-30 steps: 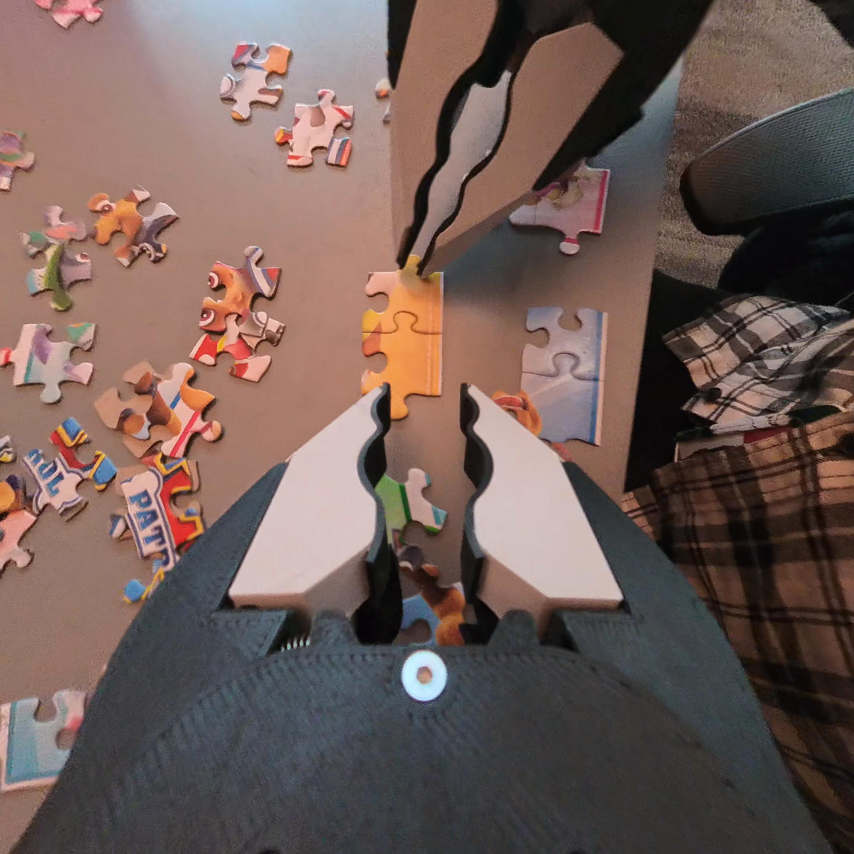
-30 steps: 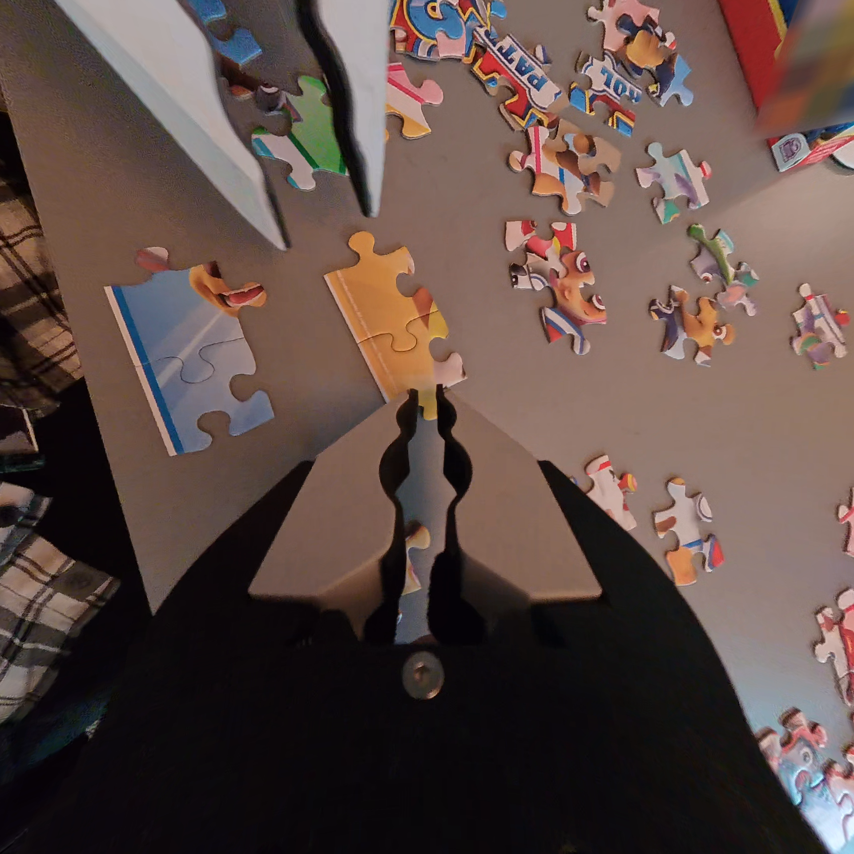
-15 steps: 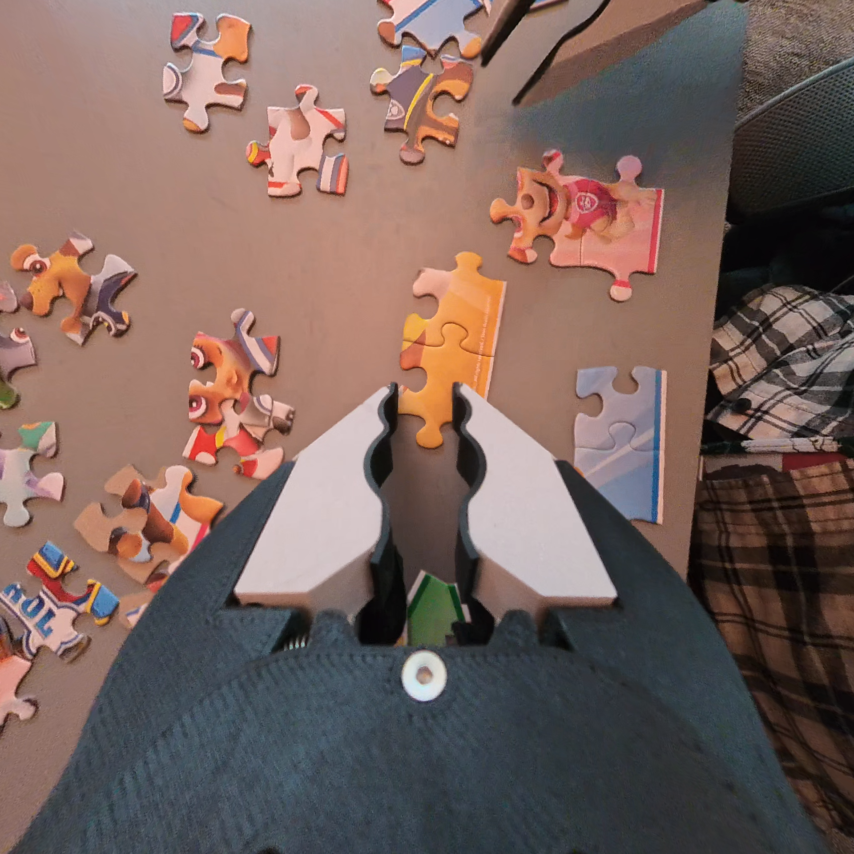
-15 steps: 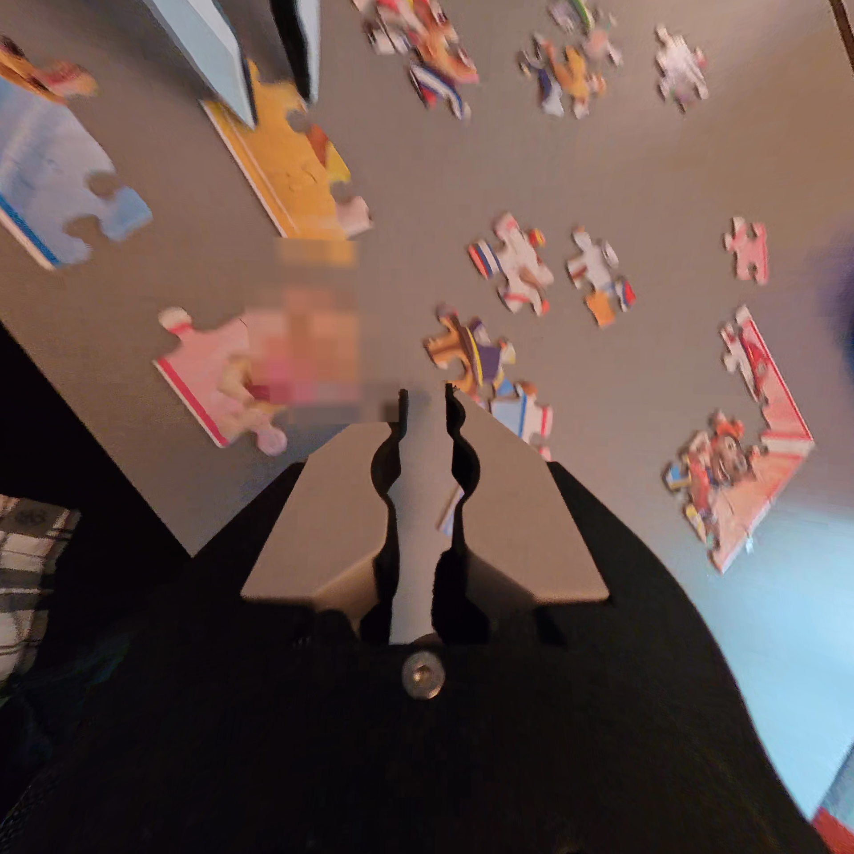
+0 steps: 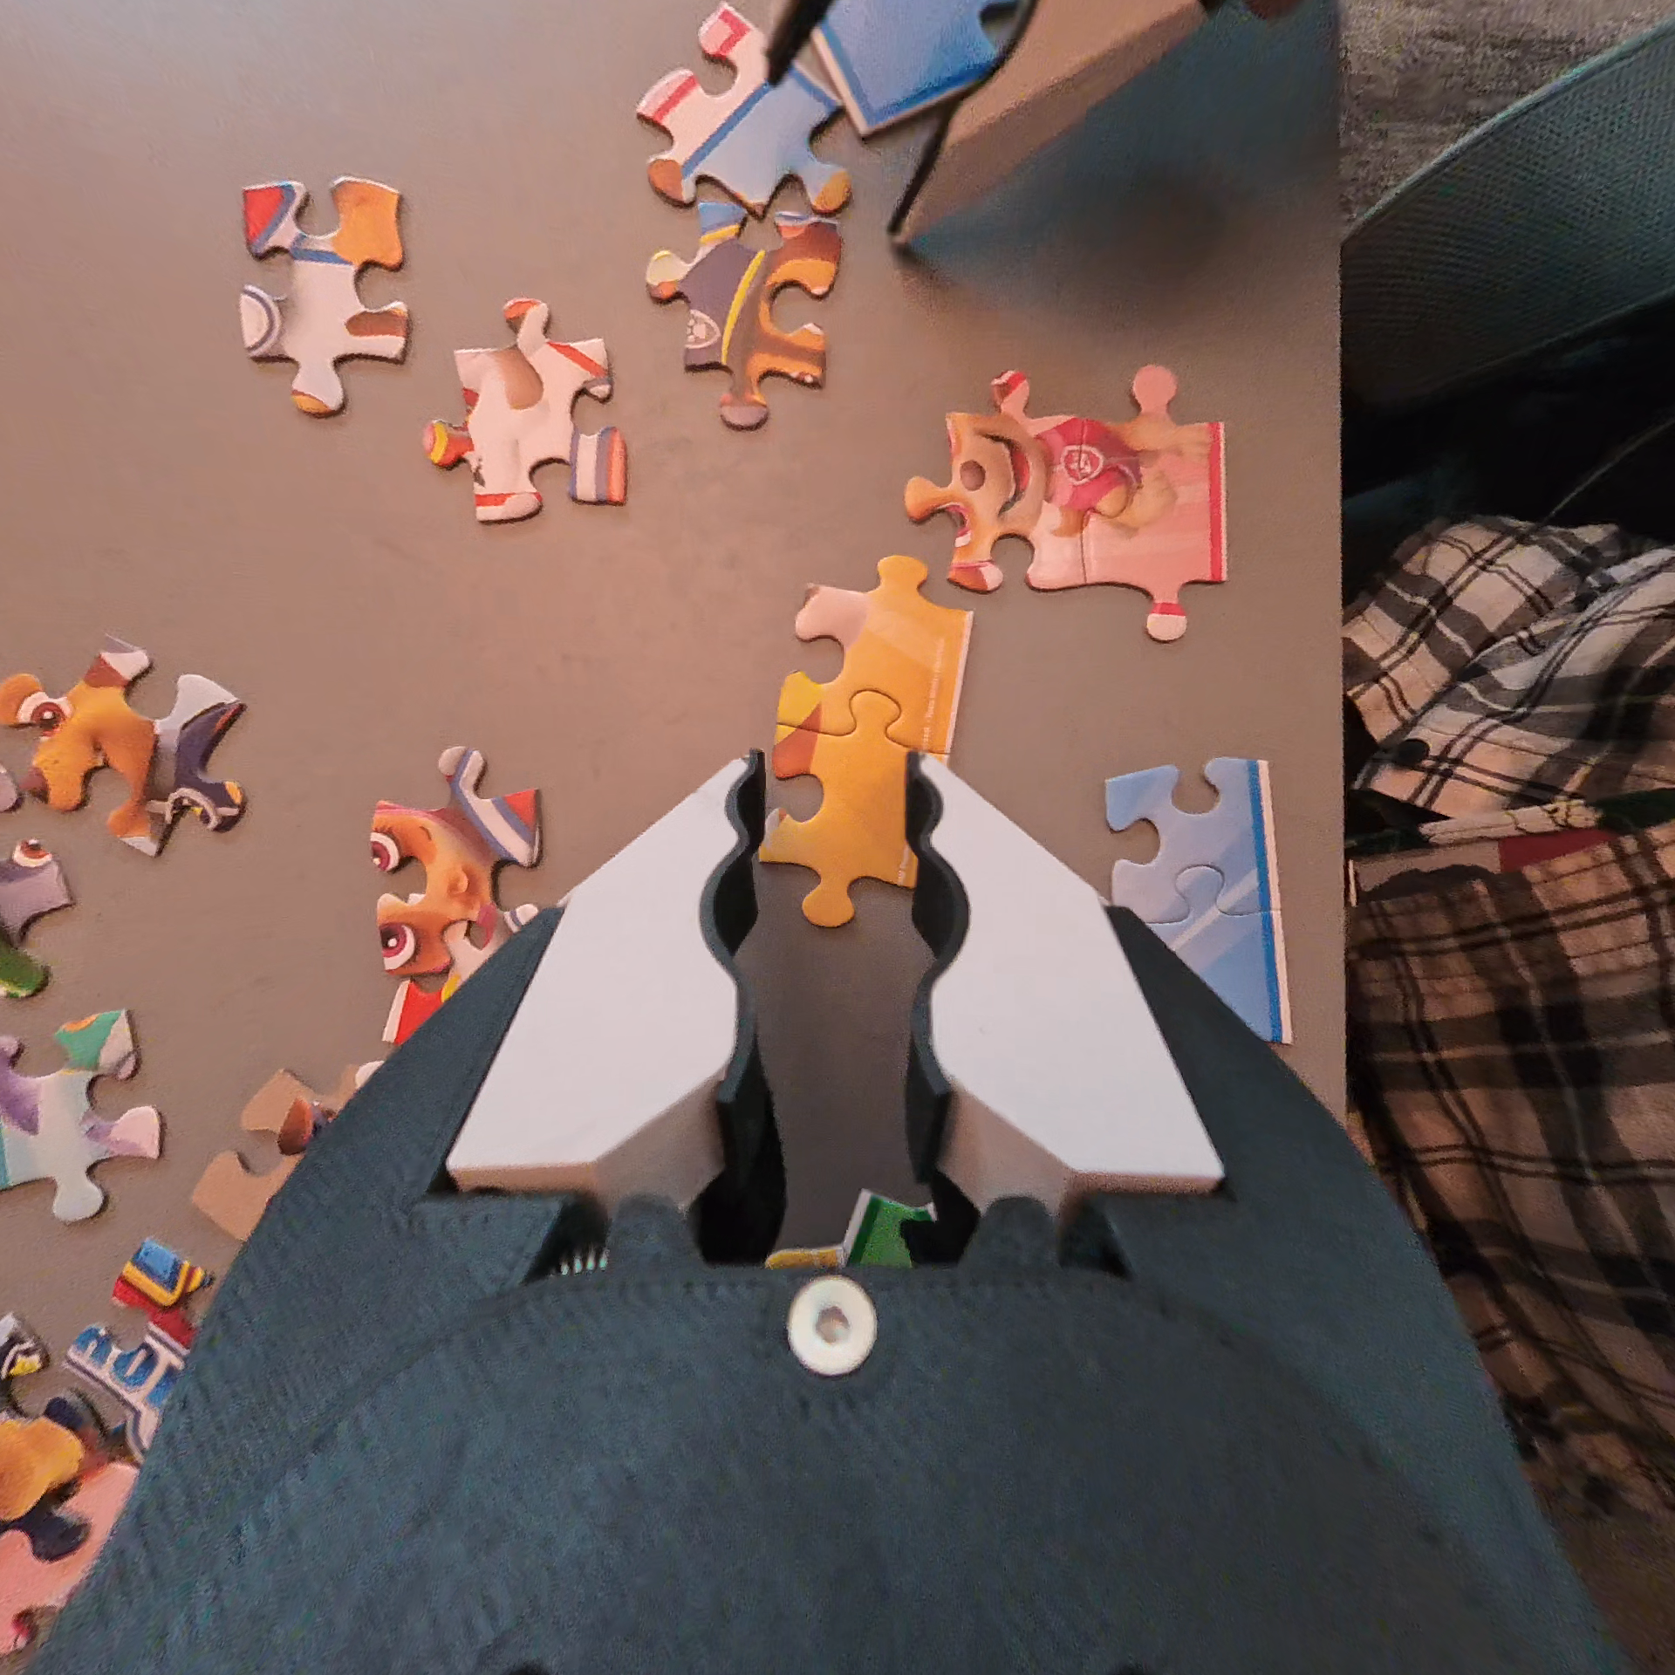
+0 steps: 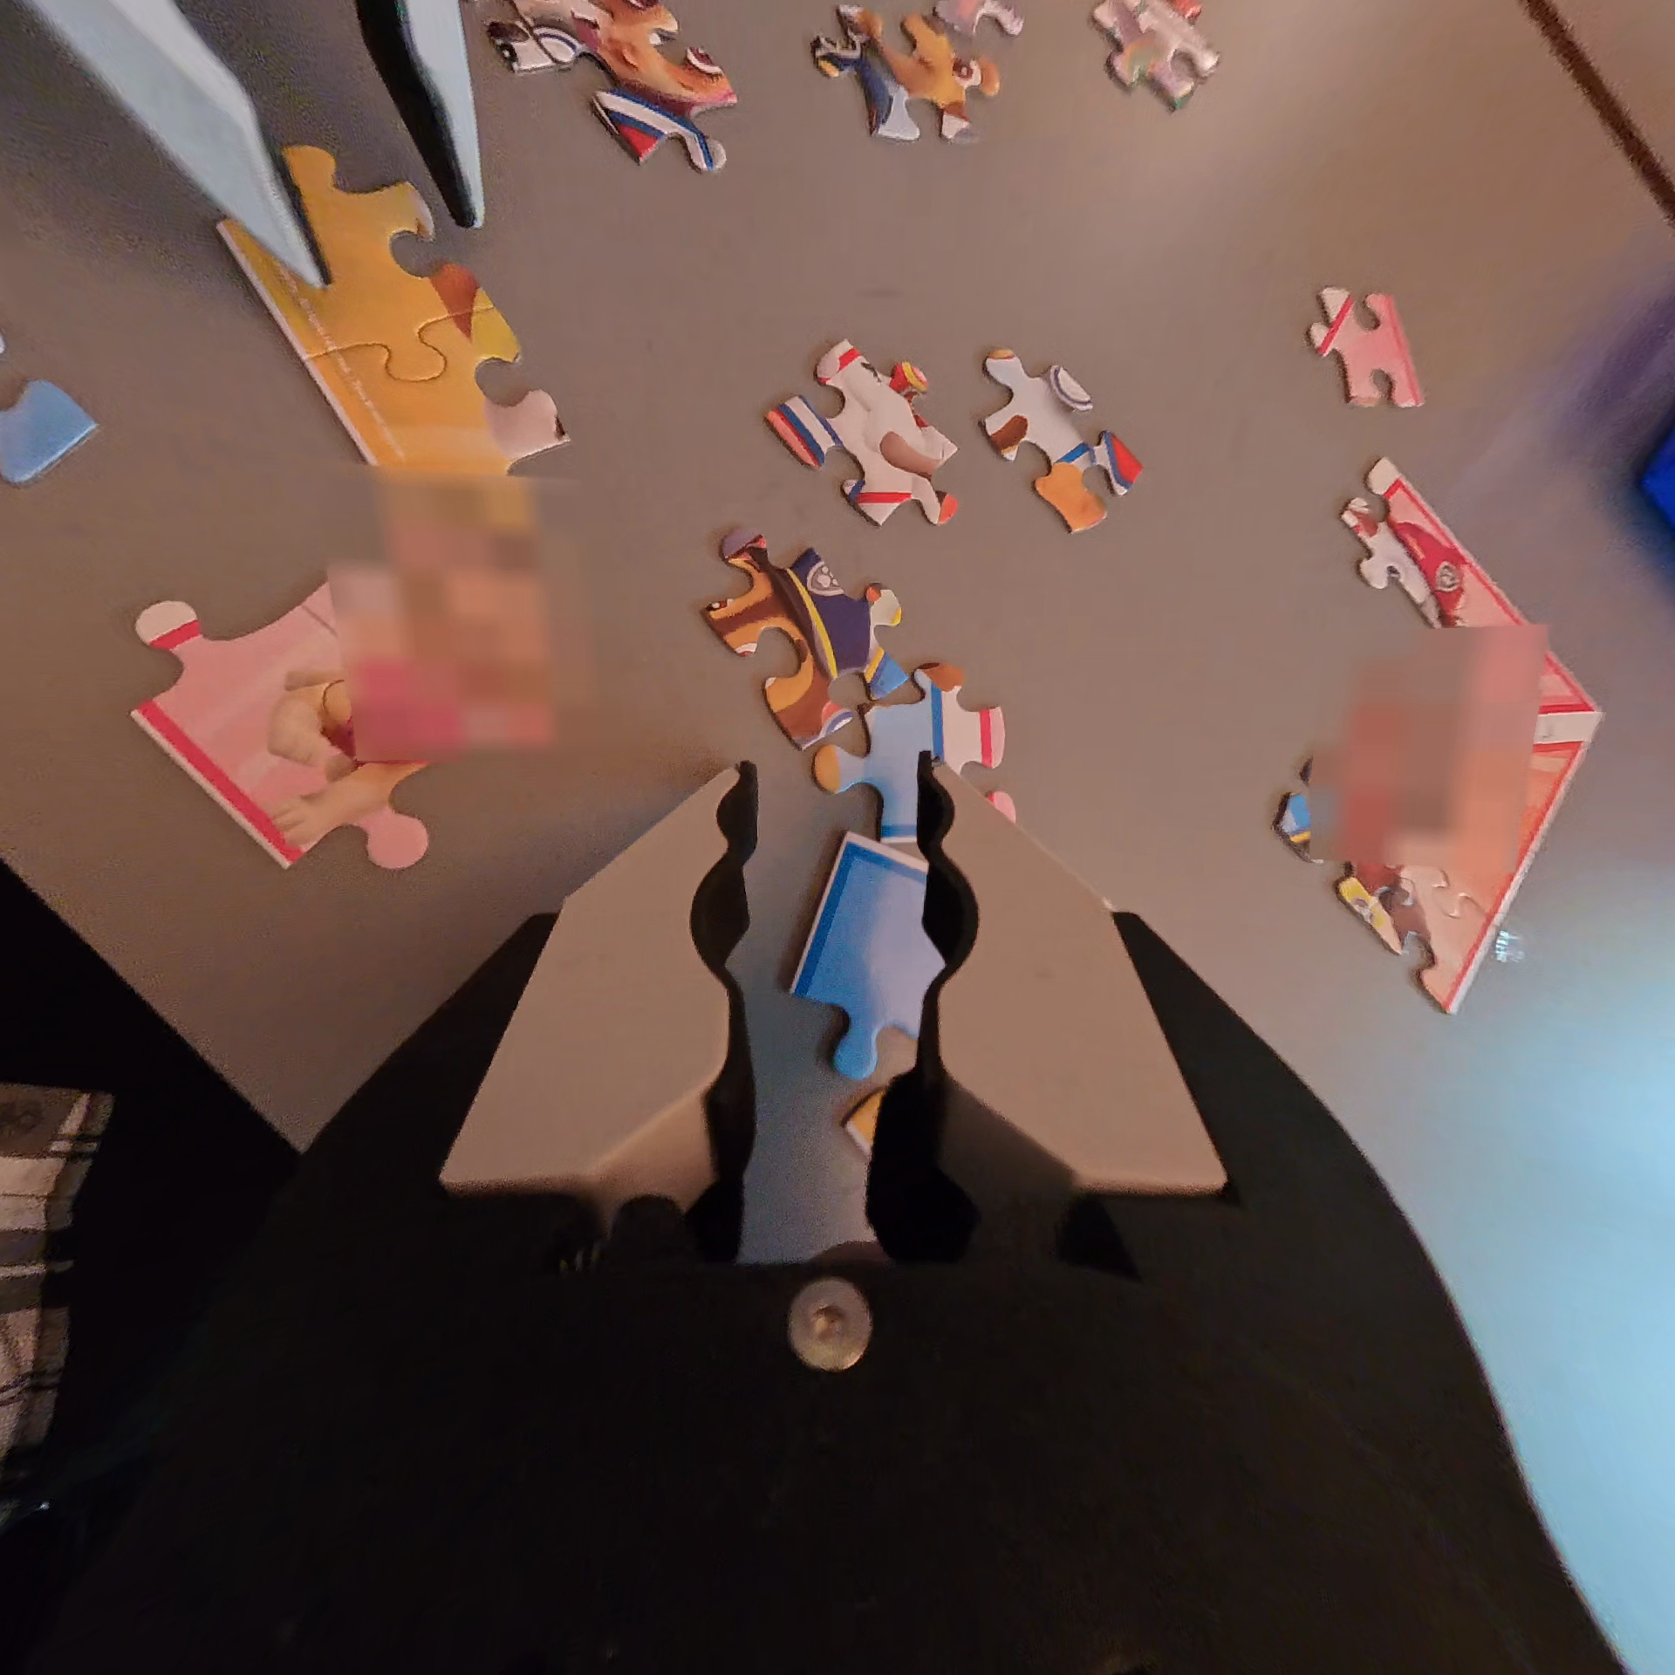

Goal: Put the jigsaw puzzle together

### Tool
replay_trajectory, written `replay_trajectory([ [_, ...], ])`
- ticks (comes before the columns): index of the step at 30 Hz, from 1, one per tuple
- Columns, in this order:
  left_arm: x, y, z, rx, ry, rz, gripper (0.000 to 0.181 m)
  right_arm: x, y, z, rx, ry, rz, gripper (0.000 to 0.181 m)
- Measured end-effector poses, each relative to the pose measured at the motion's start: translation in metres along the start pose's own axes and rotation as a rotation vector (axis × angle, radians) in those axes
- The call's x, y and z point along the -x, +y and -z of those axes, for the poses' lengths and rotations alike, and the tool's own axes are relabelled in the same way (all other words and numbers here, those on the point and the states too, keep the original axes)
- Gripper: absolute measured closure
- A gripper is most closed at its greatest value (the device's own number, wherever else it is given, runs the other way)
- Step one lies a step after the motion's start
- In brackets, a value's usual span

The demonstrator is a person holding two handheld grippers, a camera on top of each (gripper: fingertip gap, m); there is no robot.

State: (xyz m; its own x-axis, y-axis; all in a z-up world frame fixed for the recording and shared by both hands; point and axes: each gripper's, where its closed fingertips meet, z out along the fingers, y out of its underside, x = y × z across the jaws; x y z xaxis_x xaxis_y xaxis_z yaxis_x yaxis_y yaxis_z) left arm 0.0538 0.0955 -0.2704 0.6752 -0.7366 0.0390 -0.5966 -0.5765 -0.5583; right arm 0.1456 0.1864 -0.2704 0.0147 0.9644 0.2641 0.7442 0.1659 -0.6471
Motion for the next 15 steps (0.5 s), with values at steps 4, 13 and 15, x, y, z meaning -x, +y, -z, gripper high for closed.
replay_trajectory([
  [4, -0.007, 0.001, -0.007, 0.019, 0.024, -0.009, 0.148, -0.002, -0.005, -0.010, 0.007, -0.133, -0.088, 0.152],
  [13, -0.005, -0.004, -0.010, 0.019, 0.001, -0.013, 0.155, -0.004, -0.056, -0.060, 0.004, -0.318, -0.097, 0.169],
  [15, -0.005, -0.004, -0.011, 0.030, -0.004, -0.020, 0.155, -0.006, -0.062, -0.063, 0.058, -0.342, -0.069, 0.156],
])
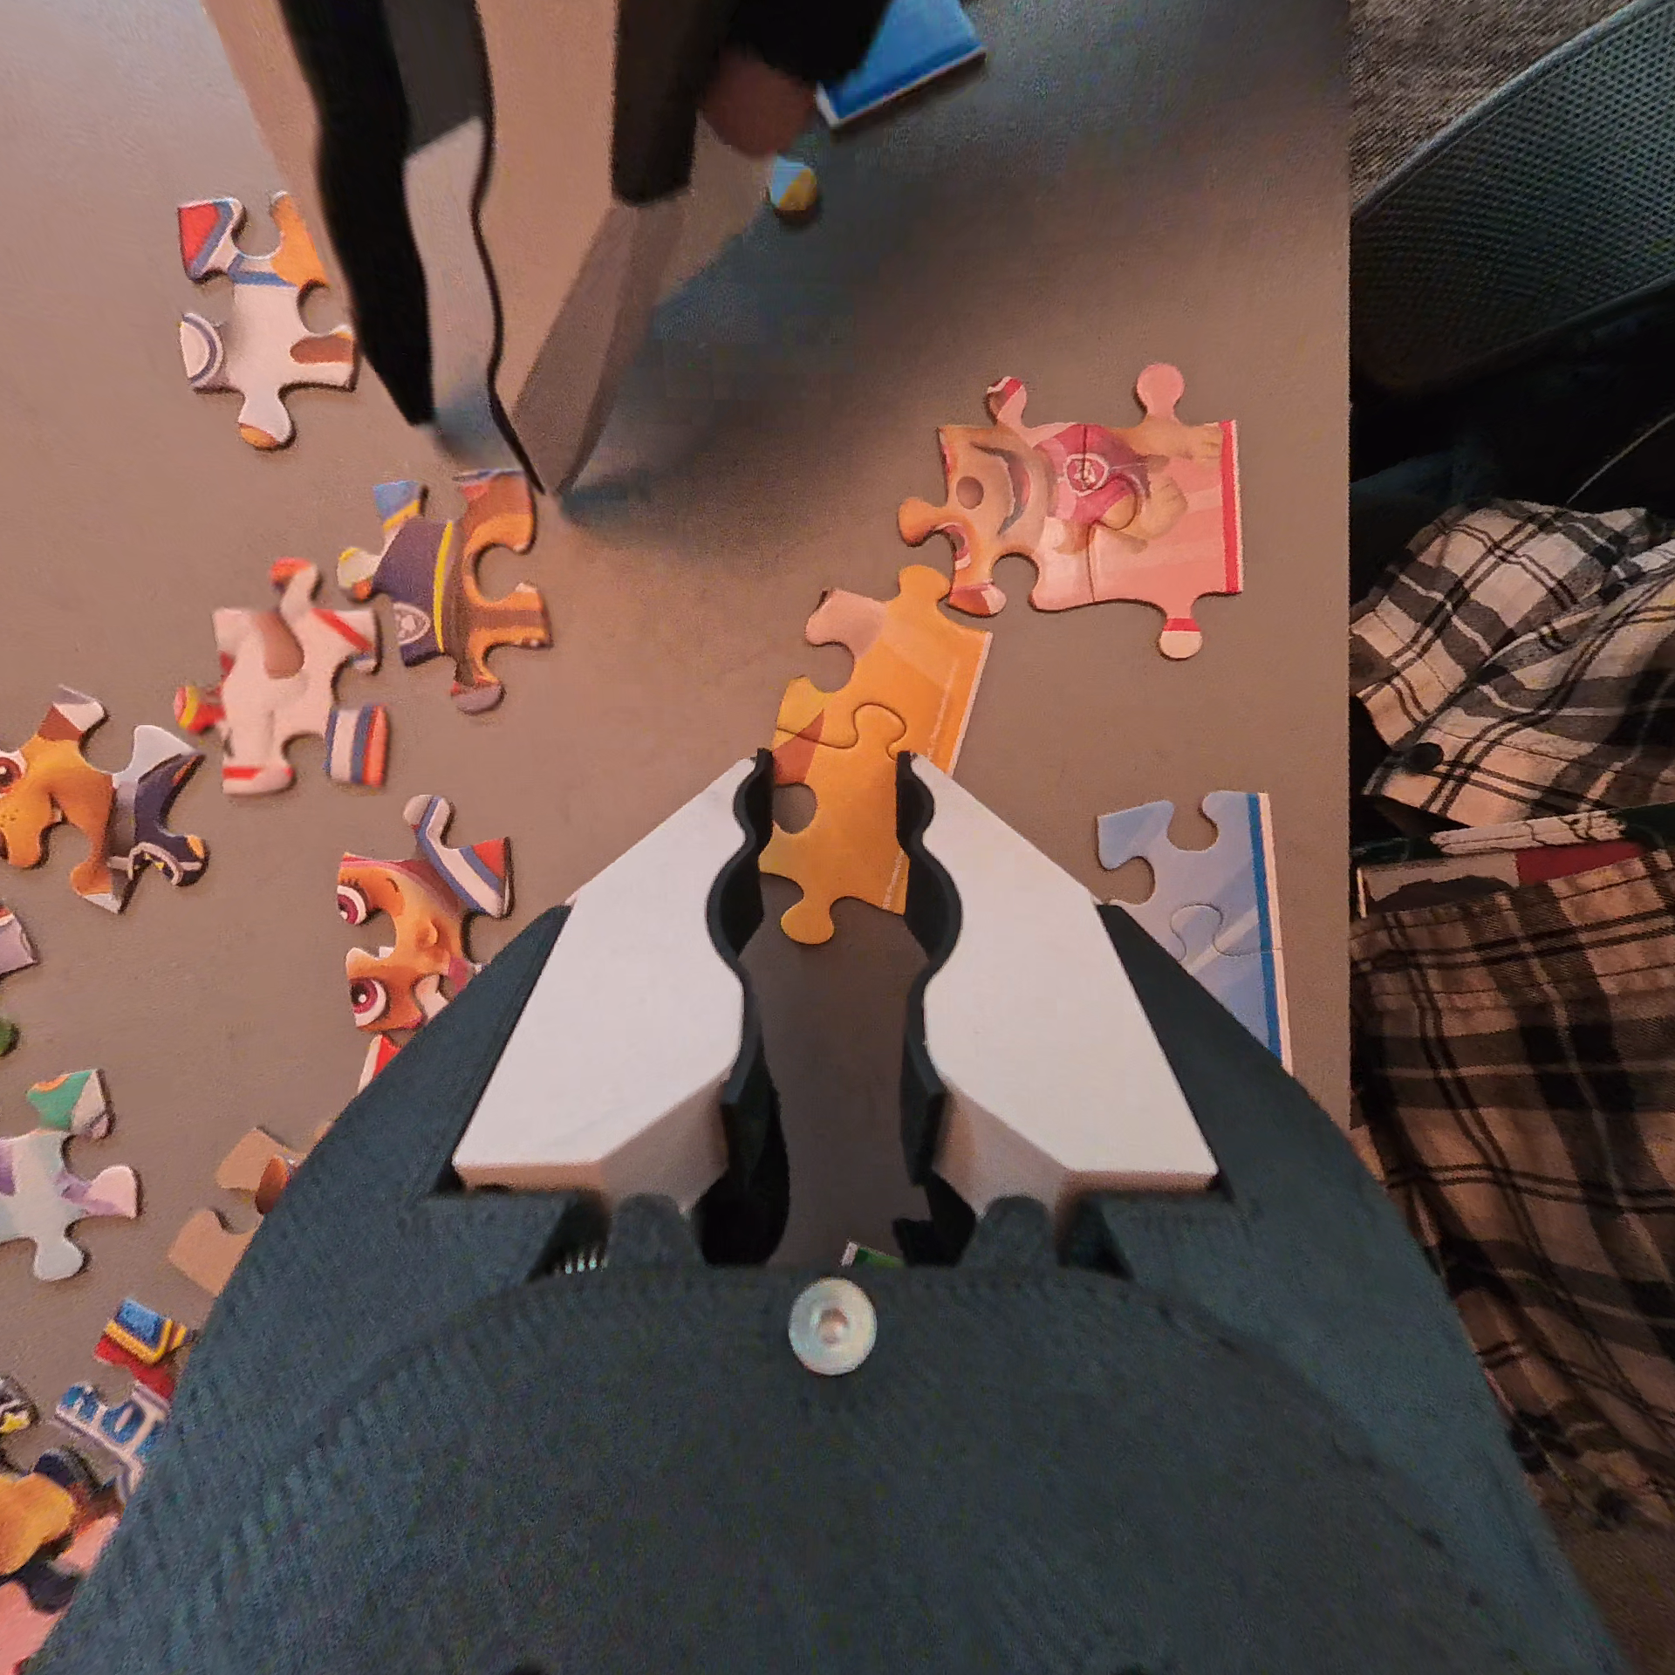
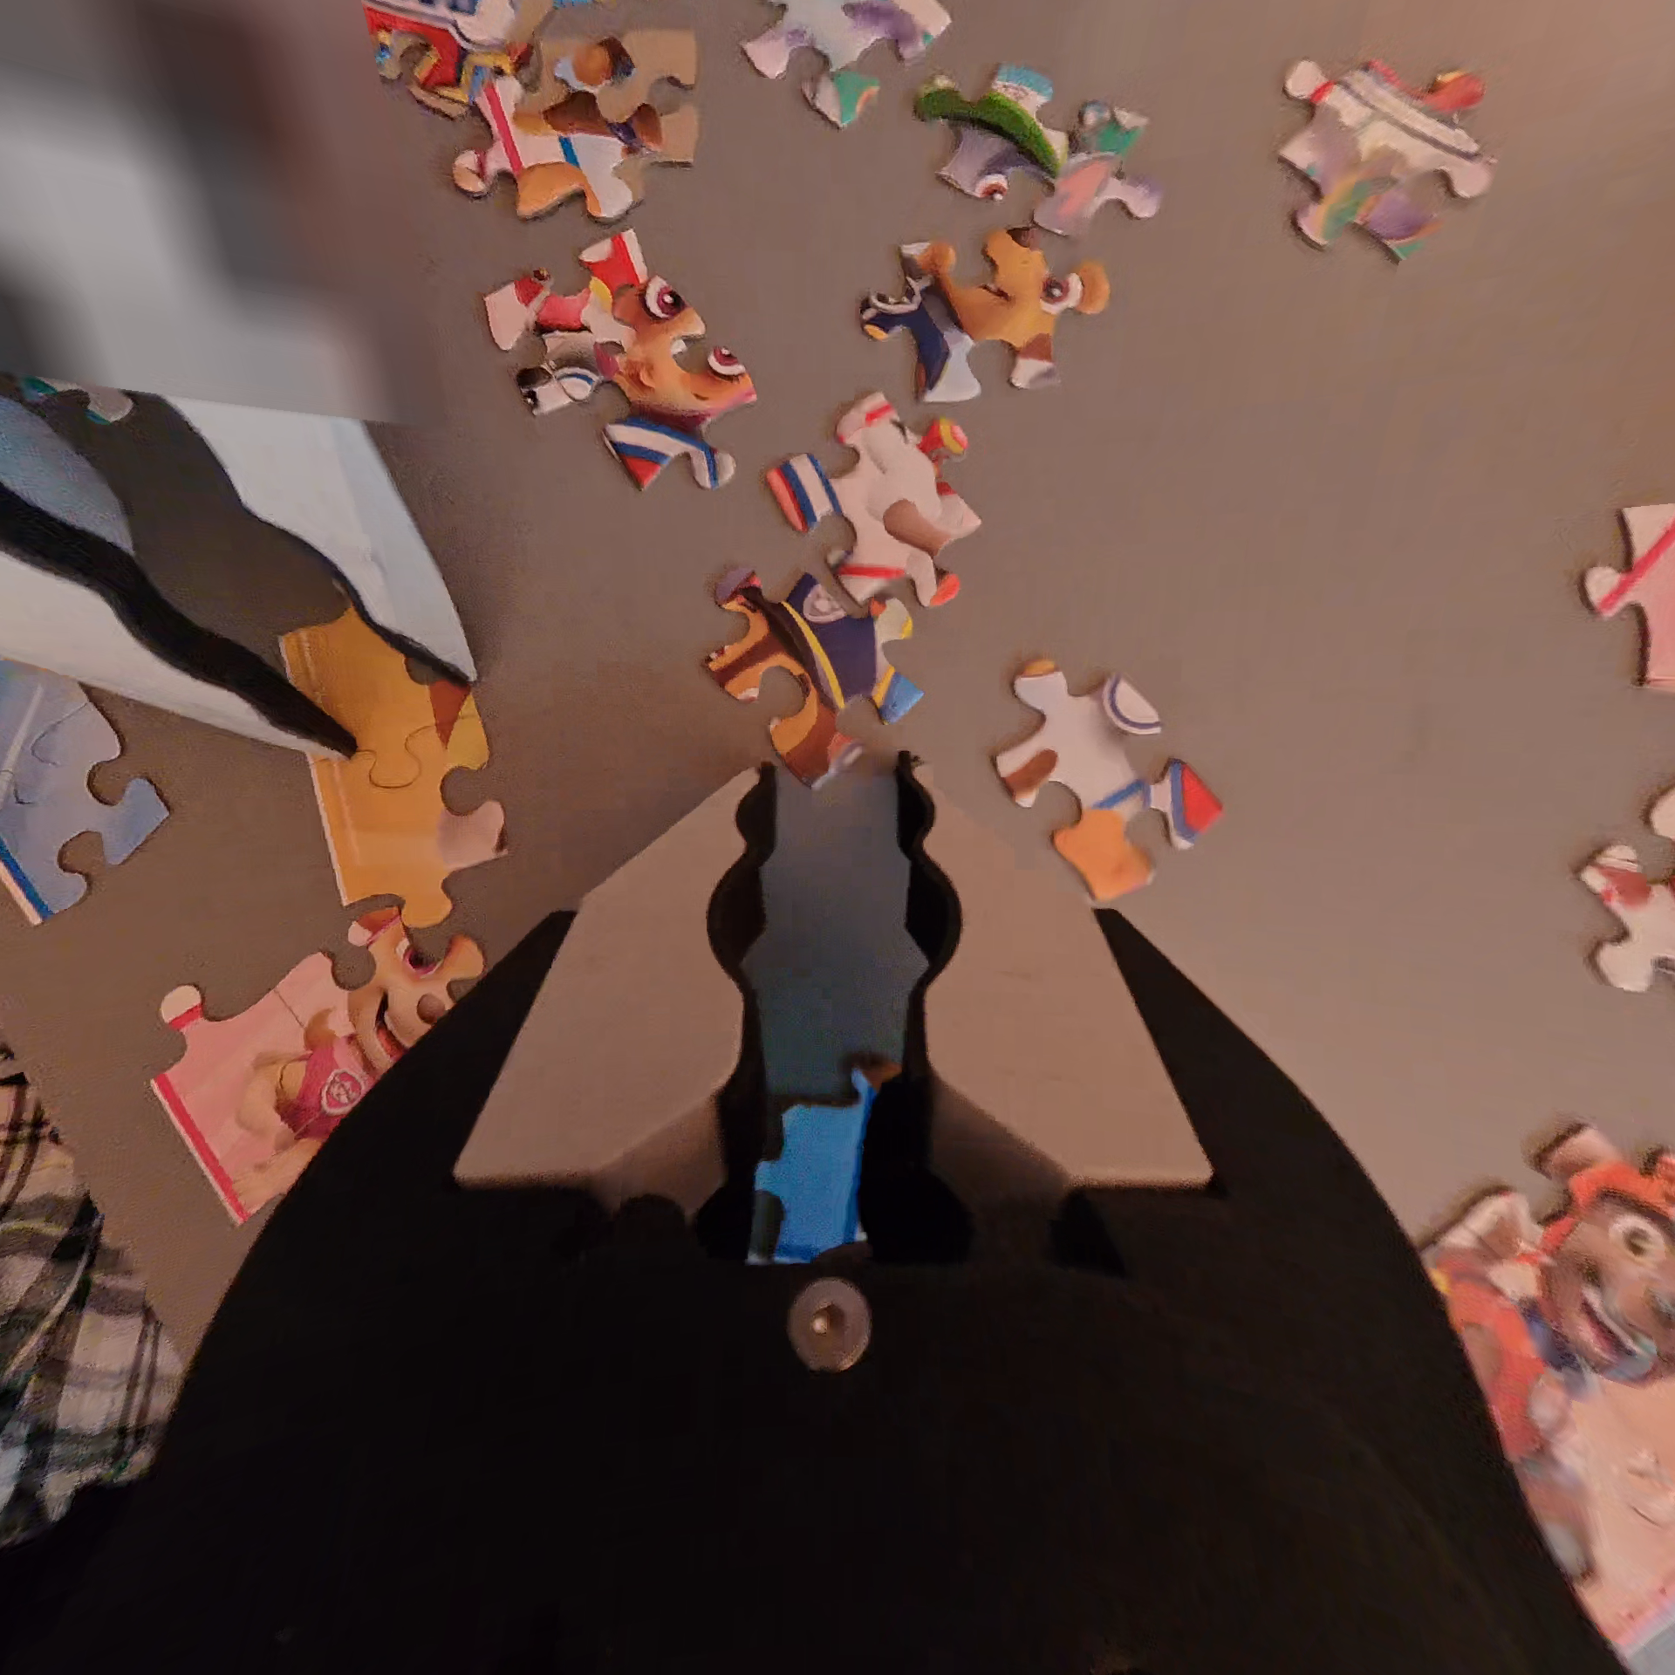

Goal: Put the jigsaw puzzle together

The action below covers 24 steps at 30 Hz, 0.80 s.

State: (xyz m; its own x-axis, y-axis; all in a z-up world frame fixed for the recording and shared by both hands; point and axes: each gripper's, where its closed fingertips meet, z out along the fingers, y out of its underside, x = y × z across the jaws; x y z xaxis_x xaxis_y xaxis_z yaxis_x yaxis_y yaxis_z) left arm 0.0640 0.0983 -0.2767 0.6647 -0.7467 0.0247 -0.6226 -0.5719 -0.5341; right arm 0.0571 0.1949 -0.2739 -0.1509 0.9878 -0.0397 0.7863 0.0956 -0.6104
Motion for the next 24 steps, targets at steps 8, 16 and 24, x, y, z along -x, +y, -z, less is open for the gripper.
replay_trajectory([
  [8, -0.007, 0.003, 0.002, 0.010, 0.030, -0.016, 0.142, -0.006, 0.070, 0.059, 0.092, 0.062, -0.103, 0.149],
  [16, -0.005, 0.003, 0.001, 0.016, 0.001, -0.023, 0.145, 0.003, 0.039, 0.028, 0.014, 0.005, -0.068, 0.166],
  [24, 0.000, -0.001, -0.001, 0.005, -0.038, -0.007, 0.144, -0.007, 0.023, 0.038, 0.032, 0.159, -0.005, 0.146],
])
